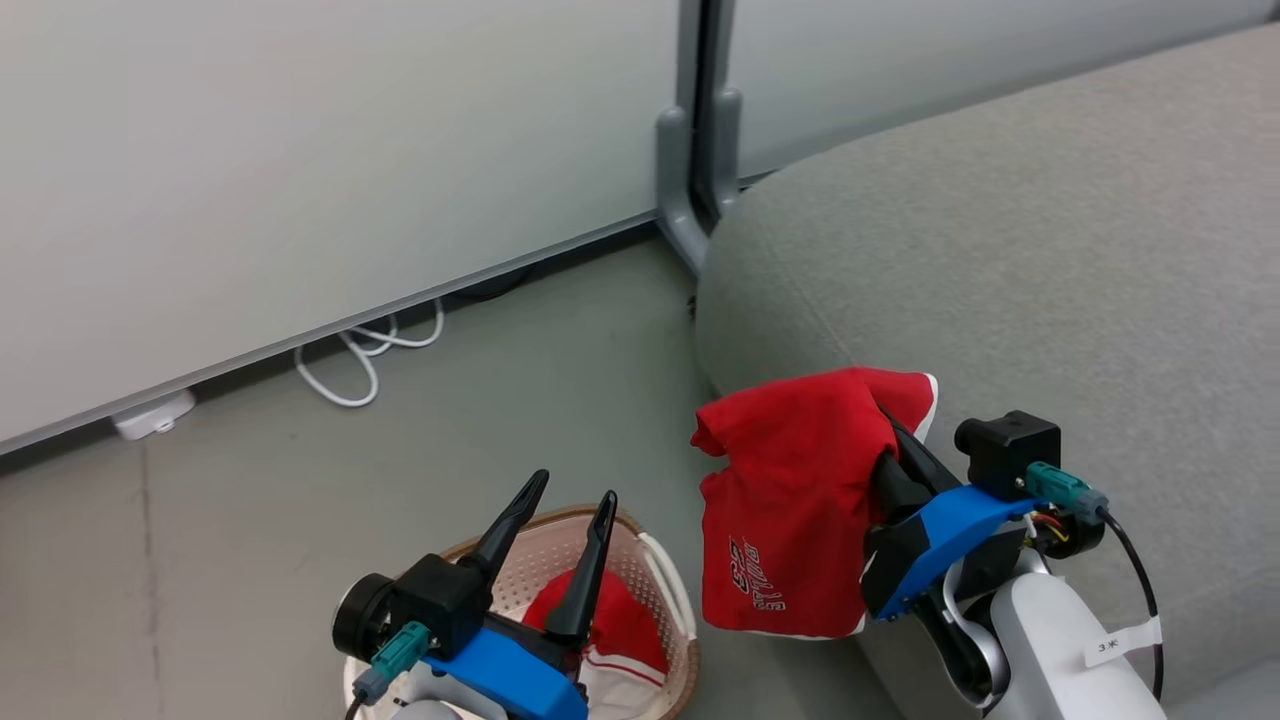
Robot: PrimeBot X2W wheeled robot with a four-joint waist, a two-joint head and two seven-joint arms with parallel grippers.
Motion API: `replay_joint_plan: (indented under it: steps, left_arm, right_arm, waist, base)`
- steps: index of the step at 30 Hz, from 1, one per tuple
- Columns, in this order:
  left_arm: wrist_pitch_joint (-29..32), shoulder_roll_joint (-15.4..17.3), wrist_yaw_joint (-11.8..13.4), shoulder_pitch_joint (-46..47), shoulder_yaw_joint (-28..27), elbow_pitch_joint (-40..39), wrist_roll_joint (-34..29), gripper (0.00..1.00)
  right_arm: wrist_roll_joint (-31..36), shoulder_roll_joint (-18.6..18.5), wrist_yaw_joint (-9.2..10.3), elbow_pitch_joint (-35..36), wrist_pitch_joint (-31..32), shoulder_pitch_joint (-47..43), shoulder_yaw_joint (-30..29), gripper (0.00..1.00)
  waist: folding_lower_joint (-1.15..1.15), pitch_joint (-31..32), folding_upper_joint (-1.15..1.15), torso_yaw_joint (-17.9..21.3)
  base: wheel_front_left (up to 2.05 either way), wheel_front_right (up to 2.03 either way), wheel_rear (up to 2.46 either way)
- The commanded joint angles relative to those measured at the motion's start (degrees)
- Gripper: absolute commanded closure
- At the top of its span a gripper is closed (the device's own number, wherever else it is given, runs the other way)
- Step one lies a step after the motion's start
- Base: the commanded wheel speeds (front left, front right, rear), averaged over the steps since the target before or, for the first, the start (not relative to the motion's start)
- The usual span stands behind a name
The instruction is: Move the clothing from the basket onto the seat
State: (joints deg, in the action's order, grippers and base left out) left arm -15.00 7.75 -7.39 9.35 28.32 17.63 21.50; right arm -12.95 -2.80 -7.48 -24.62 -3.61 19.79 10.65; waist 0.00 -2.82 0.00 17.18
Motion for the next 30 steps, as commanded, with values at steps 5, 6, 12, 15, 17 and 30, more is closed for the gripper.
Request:
replay_joint_plan:
  steps: [5,6,12,15,17,30]
  left_arm:
    - [-0.27,0.43,-0.12,0.07,-0.43,-0.35,-0.33,0.0]
    - [-0.28,0.37,-0.12,0.09,-0.3,-0.42,-0.35,0.0]
    - [-0.28,0.25,-0.12,0.1,0.13,-0.45,-0.22,0.0]
    - [-0.27,0.37,-0.12,0.09,0.33,-0.44,-0.15,0.0]
    - [-0.27,0.47,-0.12,0.34,0.65,-0.4,-0.25,0.0]
    - [-0.28,1.44,-0.12,4.36,4.28,1.25,0.98,0.0]
  right_arm:
    - [-0.1,-0.18,-0.03,0.07,-0.29,-0.33,0.09,1.0]
    - [-0.13,-0.15,-0.03,0.06,-0.36,-0.46,-0.09,1.0]
    - [0.0,-0.15,-0.03,0.2,-0.39,-0.93,-0.59,1.0]
    - [-0.28,-0.16,-0.03,0.27,-0.57,-1.15,-0.65,1.0]
    - [-0.47,-0.17,-0.03,0.34,-0.71,-1.29,-0.91,1.0]
    - [-0.12,-0.15,-0.03,2.09,-1.62,-2.66,-3.66,1.0]
  waist:
    - [0.0,-0.3,0.0,5.92]
    - [0.0,-0.32,0.0,6.72]
    - [0.0,-0.91,0.0,10.99]
    - [0.0,-1.24,0.0,12.84]
    - [0.0,-1.62,0.0,13.69]
    - [0.0,-3.69,0.0,14.55]
  base:
    - [0.0,0.0,0.0]
    - [0.0,0.0,0.0]
    - [0.0,0.0,0.0]
    - [0.0,0.0,0.0]
    - [0.0,0.0,0.0]
    - [0.0,0.0,0.0]
